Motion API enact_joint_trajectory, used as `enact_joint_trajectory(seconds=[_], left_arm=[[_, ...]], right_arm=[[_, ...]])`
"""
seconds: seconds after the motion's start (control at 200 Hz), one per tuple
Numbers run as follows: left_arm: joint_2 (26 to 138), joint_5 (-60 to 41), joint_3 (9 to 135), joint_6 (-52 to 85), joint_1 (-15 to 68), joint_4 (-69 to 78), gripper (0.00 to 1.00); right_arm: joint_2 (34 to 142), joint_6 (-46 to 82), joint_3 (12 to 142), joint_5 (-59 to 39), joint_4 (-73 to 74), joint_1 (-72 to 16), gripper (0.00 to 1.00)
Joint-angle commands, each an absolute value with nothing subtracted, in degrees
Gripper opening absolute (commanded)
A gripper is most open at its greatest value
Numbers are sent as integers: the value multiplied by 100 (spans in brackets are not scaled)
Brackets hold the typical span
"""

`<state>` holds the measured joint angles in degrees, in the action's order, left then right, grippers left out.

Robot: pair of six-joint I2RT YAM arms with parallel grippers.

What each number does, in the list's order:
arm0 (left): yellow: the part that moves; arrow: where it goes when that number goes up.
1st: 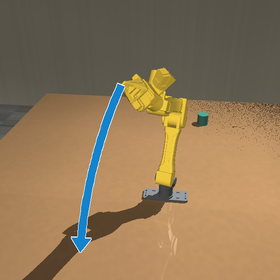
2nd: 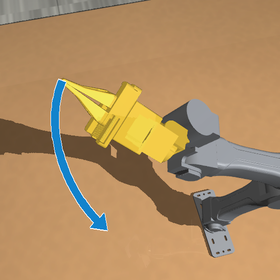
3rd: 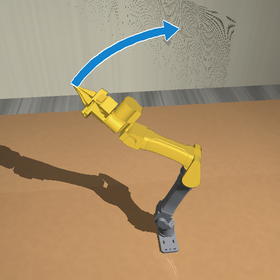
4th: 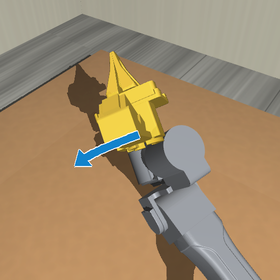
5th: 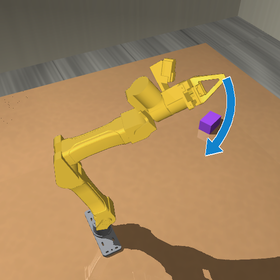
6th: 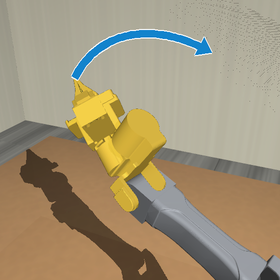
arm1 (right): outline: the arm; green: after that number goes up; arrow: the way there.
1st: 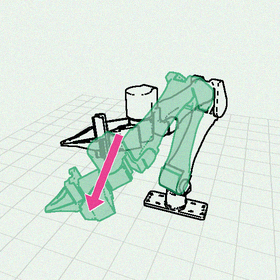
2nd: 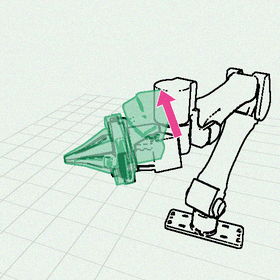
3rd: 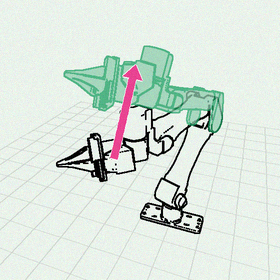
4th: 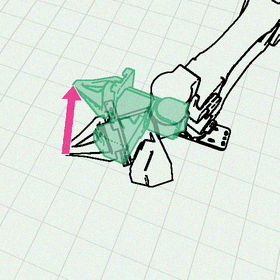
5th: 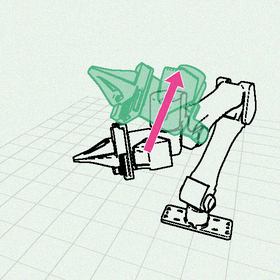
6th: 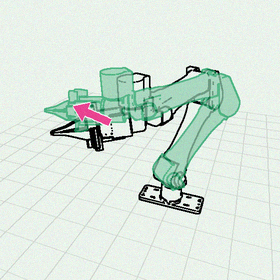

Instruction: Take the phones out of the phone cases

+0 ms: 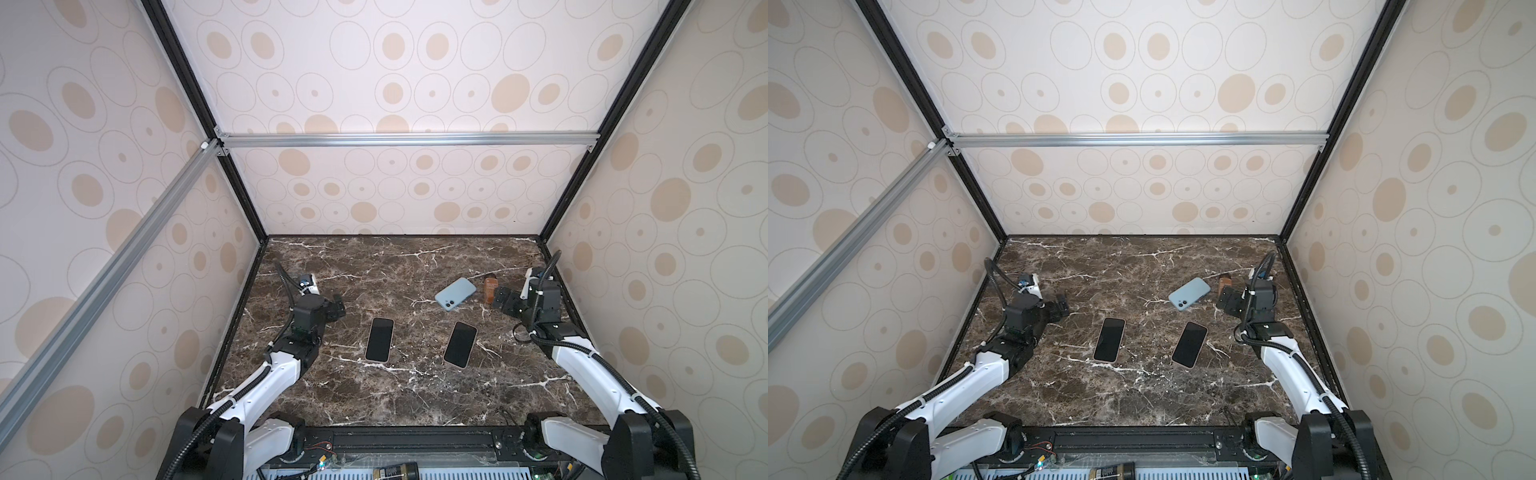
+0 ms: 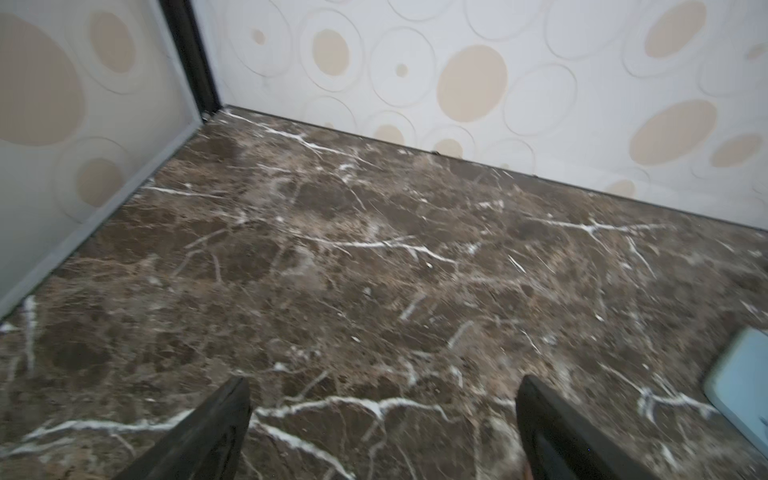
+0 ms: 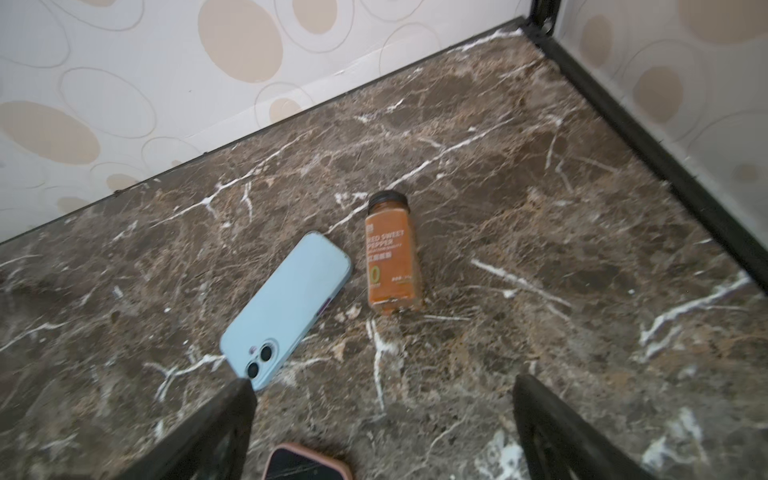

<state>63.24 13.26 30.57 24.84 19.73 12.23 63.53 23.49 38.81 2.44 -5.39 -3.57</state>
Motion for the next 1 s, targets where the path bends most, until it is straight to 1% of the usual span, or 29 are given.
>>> enact_joint_trajectory(seconds=[0.0,0.05,0.145,0.275,0.365,0.46,0.58,0.715,0.995], left_arm=[[6220,1055,3551,2940,2577,602,99],[6276,1083,3630,3042,2960,574,99],[6506,1258,3812,3195,3689,542,99],[6996,1314,3974,3394,4550,888,99],[7301,1075,3984,3589,4898,1314,99],[7527,588,3819,3821,5016,1973,99],[7771,165,3628,4030,5084,2440,99],[7998,-235,3518,4174,5106,2854,99],[8510,-604,3767,4192,5107,3001,99]], right_arm=[[6174,3064,4057,-186,-1679,-446,99],[6263,3291,4222,-233,-2193,-487,100],[6341,3547,4296,-341,-2614,-740,100],[6424,4075,4254,-93,-2920,-1437,100],[6629,4331,4334,166,-3090,-1986,100],[7027,4551,4531,370,-3216,-2395,100],[7662,4782,4962,614,-3546,-2652,100],[8197,5054,5307,837,-3743,-2702,97],[9347,5238,6195,901,-4245,-2671,97]])
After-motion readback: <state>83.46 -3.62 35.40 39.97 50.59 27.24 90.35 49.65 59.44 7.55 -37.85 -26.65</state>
